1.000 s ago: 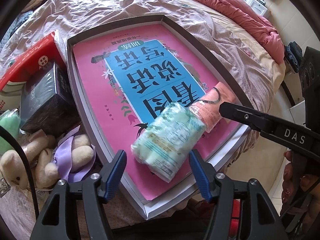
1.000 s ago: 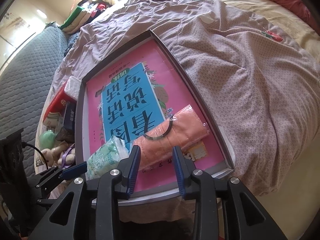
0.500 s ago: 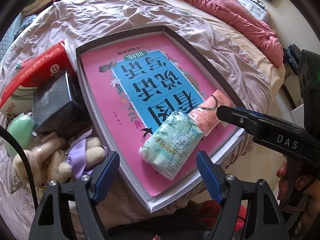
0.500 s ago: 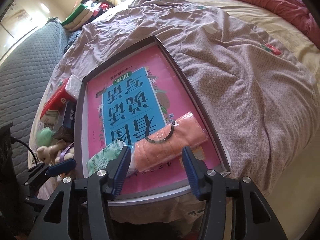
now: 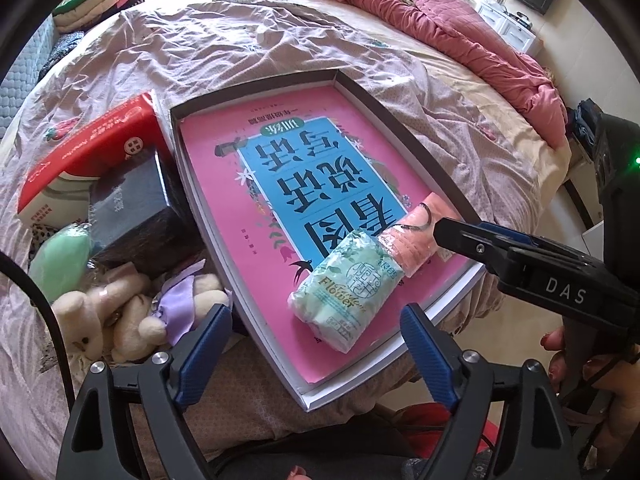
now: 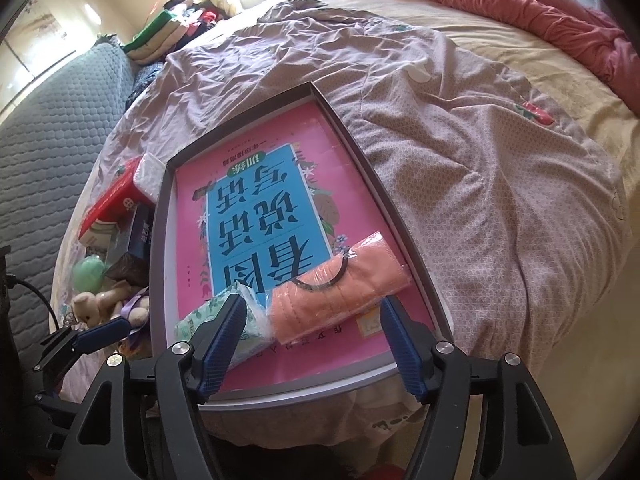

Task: Organize soft objects
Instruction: 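Open left tool releasing tissue pack while right tool opens and withdraws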

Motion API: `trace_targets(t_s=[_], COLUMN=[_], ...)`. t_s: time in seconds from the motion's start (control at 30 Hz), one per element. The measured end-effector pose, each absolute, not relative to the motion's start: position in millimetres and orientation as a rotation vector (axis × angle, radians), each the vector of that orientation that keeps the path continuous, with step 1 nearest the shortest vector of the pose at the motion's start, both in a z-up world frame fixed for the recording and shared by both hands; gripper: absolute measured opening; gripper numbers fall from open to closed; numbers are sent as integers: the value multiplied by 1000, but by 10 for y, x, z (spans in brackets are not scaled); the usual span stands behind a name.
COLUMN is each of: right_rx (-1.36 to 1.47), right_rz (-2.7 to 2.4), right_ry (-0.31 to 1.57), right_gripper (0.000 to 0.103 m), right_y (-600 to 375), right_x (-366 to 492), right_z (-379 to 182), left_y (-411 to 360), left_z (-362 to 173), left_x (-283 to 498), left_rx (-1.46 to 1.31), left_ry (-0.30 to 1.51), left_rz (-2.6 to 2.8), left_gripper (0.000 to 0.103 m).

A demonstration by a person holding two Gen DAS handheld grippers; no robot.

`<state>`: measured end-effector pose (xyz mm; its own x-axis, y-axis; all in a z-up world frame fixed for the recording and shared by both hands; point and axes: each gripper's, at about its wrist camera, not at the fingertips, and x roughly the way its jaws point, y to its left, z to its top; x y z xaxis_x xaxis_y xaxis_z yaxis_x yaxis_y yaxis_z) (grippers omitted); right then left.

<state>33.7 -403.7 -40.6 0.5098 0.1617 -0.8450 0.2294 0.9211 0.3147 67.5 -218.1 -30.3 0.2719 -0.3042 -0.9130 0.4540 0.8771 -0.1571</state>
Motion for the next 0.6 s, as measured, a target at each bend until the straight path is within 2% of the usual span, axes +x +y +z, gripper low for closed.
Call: trace_targets(t_s=[0.4, 0.6], right_rx=[379, 255], right_rz=[-36, -48], right_ry=[1010, 930], right_gripper=[76, 76], right_y=[-3965, -3808], right_x=[301, 264], right_z=[-274, -36], left_y=[-2048, -1931], left_z=[-122, 36], left_x=[600, 547], left_rx=[145, 131], left_ry=[1151, 1119], left_rz=[-469, -442], left_gripper=[86, 86])
